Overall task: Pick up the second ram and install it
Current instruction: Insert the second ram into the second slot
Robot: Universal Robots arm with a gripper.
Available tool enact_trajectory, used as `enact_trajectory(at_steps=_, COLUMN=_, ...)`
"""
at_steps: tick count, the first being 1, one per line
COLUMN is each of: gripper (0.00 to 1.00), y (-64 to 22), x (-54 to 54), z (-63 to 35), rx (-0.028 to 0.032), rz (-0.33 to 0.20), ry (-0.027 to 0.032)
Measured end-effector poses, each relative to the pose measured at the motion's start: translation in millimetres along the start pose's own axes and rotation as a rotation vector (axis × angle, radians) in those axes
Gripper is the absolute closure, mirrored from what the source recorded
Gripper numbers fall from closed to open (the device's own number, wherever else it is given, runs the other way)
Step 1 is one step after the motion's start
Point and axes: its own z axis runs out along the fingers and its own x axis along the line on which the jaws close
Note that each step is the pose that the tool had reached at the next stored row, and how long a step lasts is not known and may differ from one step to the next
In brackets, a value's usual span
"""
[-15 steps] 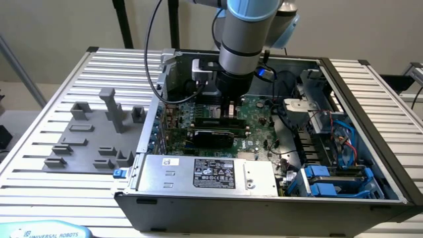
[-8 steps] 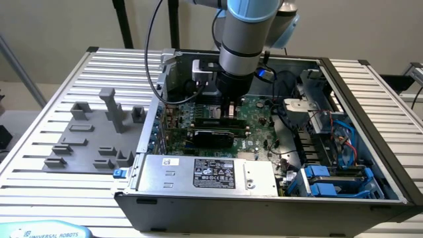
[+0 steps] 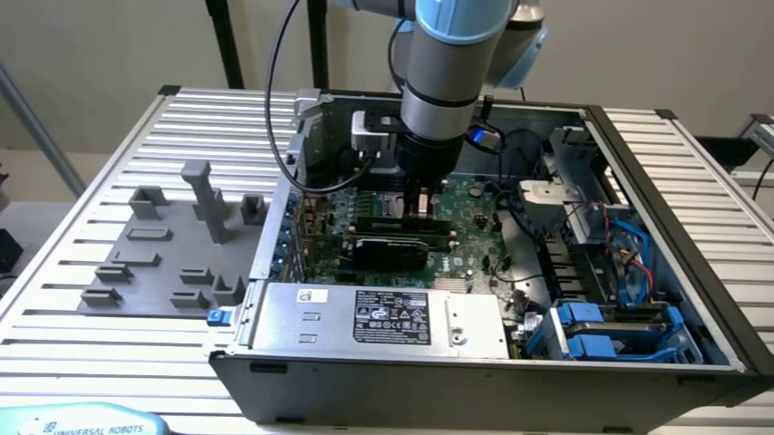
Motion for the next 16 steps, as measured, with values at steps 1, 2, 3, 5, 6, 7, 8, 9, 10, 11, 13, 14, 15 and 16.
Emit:
enact_trajectory(at_steps=1, gripper=0.86, y=0.0, x=0.0, z=0.0, rx=0.0, rz=0.0, ry=0.0001)
enact_trajectory(at_steps=2, gripper=0.86, y=0.0, x=0.0, z=0.1, rx=0.0, rz=0.0, ry=0.0)
enact_trajectory(at_steps=3, gripper=0.86, y=0.0, x=0.0, z=0.2, rx=0.0, rz=0.0, ry=0.0)
enact_trajectory(at_steps=5, gripper=0.86, y=0.0, x=0.0, z=0.2, rx=0.0001, rz=0.0, ry=-0.0001)
enact_trajectory(at_steps=6, gripper=0.86, y=0.0, x=0.0, z=0.3, rx=0.0001, rz=0.0, ry=-0.0001)
enact_trajectory(at_steps=7, gripper=0.86, y=0.0, x=0.0, z=0.4, rx=0.0001, rz=0.0, ry=-0.0001)
enact_trajectory(at_steps=8, gripper=0.86, y=0.0, x=0.0, z=0.5, rx=0.0001, rz=0.0, ry=-0.0001)
enact_trajectory(at_steps=9, gripper=0.86, y=0.0, x=0.0, z=0.6, rx=0.0001, rz=0.0, ry=-0.0001)
enact_trajectory(at_steps=10, gripper=0.86, y=0.0, x=0.0, z=0.6, rx=0.0001, rz=0.001, ry=-0.0001)
enact_trajectory(at_steps=11, gripper=0.86, y=0.0, x=0.0, z=0.6, rx=0.0001, rz=0.001, ry=-0.0002)
enact_trajectory(at_steps=13, gripper=0.86, y=0.0, x=0.0, z=0.6, rx=0.0002, rz=0.002, ry=-0.0002)
enact_trajectory(at_steps=14, gripper=0.86, y=0.0, x=0.0, z=0.6, rx=0.0002, rz=0.003, ry=-0.0002)
enact_trajectory(at_steps=15, gripper=0.86, y=0.0, x=0.0, z=0.6, rx=0.0003, rz=0.004, ry=-0.0004)
enact_trajectory(at_steps=16, gripper=0.86, y=0.0, x=0.0, z=0.6, rx=0.0004, rz=0.005, ry=-0.0004)
